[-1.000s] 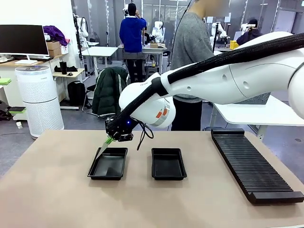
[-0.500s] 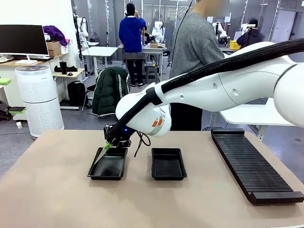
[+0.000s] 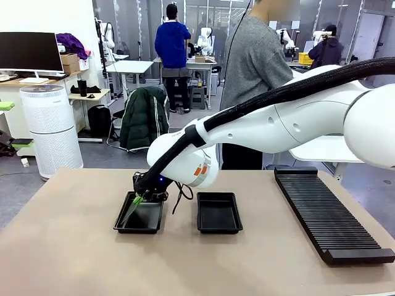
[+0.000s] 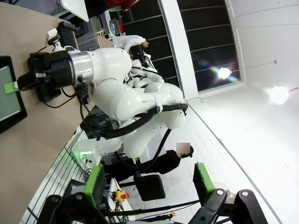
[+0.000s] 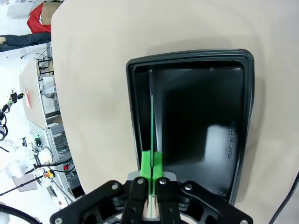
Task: Inspect and transfer BCBs to ESD trays.
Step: Pick up the Blank PCB from the PCB Rack and place it in the left ESD tray.
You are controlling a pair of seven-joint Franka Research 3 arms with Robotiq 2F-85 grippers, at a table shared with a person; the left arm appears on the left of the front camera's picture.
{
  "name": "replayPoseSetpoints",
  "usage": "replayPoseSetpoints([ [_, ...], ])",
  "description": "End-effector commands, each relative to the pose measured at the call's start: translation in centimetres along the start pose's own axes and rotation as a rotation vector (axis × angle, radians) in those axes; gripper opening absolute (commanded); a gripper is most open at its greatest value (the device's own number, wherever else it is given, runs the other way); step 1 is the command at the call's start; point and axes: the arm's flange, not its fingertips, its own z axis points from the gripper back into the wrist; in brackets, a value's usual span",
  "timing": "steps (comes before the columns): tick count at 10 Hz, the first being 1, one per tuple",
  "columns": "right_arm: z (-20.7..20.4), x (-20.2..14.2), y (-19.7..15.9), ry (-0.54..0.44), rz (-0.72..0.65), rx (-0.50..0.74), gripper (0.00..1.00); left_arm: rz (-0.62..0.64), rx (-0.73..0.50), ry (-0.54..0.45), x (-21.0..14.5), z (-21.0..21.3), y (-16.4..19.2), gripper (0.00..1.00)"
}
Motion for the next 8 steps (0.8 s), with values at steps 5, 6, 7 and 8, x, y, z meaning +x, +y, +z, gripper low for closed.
replayPoseSetpoints([
  [5, -0.2, 0.4, -2.7, 0.024, 0.032, 0.044, 0.08, 0.01, 0.001, -0.008, -0.1, 0.0, -0.1, 1.0],
  [6, -0.1, 0.4, -2.7, 0.026, 0.034, 0.035, 0.22, 0.01, 0.001, -0.008, -0.1, 0.0, -0.1, 1.0],
  [7, 0.1, 0.4, -2.5, 0.03, 0.032, 0.02, 0.28, 0.01, 0.001, -0.008, -0.1, 0.0, -0.1, 1.0],
  [8, 0.3, 0.5, -2.1, 0.032, 0.029, 0.001, 0.42, 0.01, 0.001, -0.008, -0.1, 0.0, -0.1, 1.0],
])
